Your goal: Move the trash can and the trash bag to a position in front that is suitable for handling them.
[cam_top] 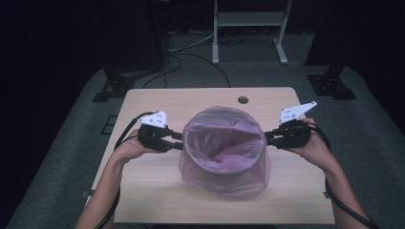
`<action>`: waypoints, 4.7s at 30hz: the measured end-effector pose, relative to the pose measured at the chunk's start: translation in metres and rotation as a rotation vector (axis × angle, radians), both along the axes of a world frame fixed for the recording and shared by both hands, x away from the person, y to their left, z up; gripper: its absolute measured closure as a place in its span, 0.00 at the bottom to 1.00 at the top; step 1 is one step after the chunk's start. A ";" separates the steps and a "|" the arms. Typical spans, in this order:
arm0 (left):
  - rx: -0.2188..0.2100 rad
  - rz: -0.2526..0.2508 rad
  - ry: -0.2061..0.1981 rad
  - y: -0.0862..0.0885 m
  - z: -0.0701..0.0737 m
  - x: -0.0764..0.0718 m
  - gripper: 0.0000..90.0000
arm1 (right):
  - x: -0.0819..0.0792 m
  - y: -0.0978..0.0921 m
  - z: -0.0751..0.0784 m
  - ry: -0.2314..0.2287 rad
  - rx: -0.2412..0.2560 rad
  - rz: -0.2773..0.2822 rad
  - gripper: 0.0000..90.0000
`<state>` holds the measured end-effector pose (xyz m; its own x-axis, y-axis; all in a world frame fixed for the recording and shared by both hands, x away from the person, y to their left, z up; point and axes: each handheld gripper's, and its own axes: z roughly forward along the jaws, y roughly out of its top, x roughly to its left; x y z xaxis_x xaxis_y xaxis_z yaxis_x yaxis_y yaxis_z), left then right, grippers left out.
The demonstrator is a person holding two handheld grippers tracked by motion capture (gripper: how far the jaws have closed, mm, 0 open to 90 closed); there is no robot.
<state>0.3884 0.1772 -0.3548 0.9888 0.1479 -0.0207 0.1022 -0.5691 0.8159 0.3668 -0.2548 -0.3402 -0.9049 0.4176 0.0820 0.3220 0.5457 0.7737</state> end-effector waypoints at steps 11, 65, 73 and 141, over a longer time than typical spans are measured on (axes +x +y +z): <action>0.004 0.000 0.000 0.008 0.001 -0.011 1.00 | -0.002 0.014 0.003 0.041 0.017 0.028 1.00; -0.018 0.195 0.062 0.011 -0.024 0.010 0.98 | 0.021 0.016 0.032 0.072 0.234 -0.073 0.61; -0.023 0.195 0.053 0.008 -0.021 0.011 0.99 | 0.029 0.038 0.033 0.066 0.162 -0.099 0.85; -0.052 0.366 0.043 0.073 -0.017 -0.038 0.40 | -0.006 0.135 0.047 0.137 -0.257 0.063 0.85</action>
